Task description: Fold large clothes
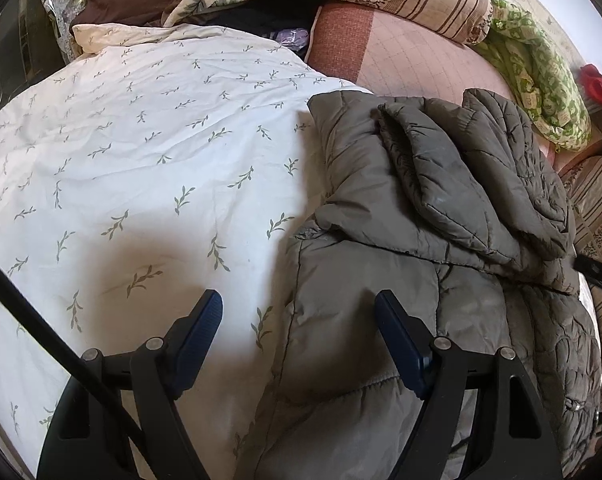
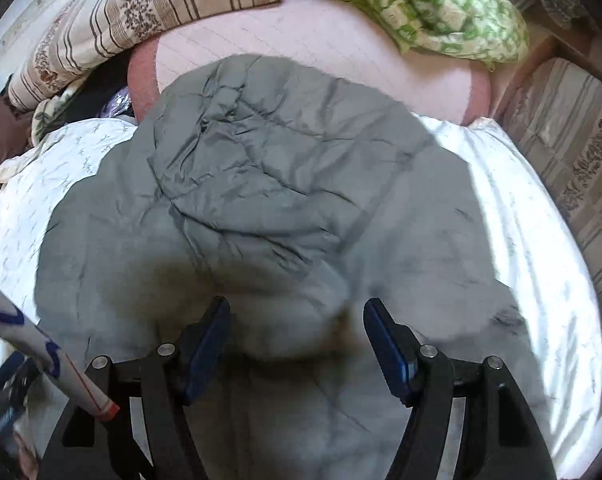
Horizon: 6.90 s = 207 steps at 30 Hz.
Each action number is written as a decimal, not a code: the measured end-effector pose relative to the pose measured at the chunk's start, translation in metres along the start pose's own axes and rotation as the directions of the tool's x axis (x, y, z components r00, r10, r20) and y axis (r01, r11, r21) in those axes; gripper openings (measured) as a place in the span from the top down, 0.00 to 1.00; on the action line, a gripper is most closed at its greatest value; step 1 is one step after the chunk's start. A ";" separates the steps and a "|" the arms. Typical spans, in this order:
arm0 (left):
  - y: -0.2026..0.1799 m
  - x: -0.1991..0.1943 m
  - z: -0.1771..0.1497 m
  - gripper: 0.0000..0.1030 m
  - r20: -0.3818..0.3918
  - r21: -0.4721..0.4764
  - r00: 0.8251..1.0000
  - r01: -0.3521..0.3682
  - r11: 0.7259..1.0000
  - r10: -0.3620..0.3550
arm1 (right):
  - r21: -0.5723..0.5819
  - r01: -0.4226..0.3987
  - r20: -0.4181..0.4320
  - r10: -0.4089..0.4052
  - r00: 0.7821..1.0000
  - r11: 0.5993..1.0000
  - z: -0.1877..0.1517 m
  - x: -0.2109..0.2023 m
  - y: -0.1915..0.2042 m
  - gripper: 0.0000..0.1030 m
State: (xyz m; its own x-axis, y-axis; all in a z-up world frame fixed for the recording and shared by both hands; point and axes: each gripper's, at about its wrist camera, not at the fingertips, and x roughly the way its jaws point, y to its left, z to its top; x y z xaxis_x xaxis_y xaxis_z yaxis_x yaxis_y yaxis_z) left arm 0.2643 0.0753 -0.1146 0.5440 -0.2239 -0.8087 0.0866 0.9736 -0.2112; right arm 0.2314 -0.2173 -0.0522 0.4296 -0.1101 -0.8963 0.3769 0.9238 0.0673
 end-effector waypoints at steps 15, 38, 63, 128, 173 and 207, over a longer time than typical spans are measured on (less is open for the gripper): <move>0.022 -0.046 -0.045 0.25 -0.059 -0.144 0.993 0.092 0.985 -0.102 | 0.330 -0.004 -0.018 0.010 1.000 0.944 -0.097 -0.122 -0.194 0.27; 0.064 -0.053 -0.075 0.25 -0.209 -0.284 0.961 0.118 0.952 -0.181 | 0.087 0.054 -0.044 -0.051 0.998 0.995 -0.125 -0.099 -0.255 0.15; 0.057 -0.089 -0.155 0.25 -0.184 -0.372 0.818 0.456 0.808 -0.546 | 0.377 -0.481 -0.117 0.556 0.823 0.792 -0.223 -0.086 -0.245 0.25; -0.029 -0.189 -0.100 0.83 0.044 -0.082 0.958 0.286 0.955 -0.284 | 0.222 -0.529 0.125 0.514 0.849 0.819 -0.217 -0.179 -0.195 0.78; -0.098 0.140 0.227 0.76 -0.050 -0.113 0.993 -0.113 0.987 0.108 | 0.352 -0.267 0.059 0.264 0.963 0.897 0.144 0.122 -0.176 0.72; -0.065 -0.085 0.027 0.24 0.247 0.085 0.969 -0.021 0.996 0.000 | 0.106 -0.228 0.030 0.226 0.974 0.968 -0.003 -0.037 -0.084 0.12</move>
State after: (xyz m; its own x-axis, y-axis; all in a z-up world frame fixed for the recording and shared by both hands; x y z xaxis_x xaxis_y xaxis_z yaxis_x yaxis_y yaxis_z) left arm 0.2351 0.0327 -0.0177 0.7331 -0.2061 -0.6482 0.1454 0.9784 -0.1467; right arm 0.1816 -0.2901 -0.0256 0.5283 0.0908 -0.8442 0.3539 0.8802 0.3162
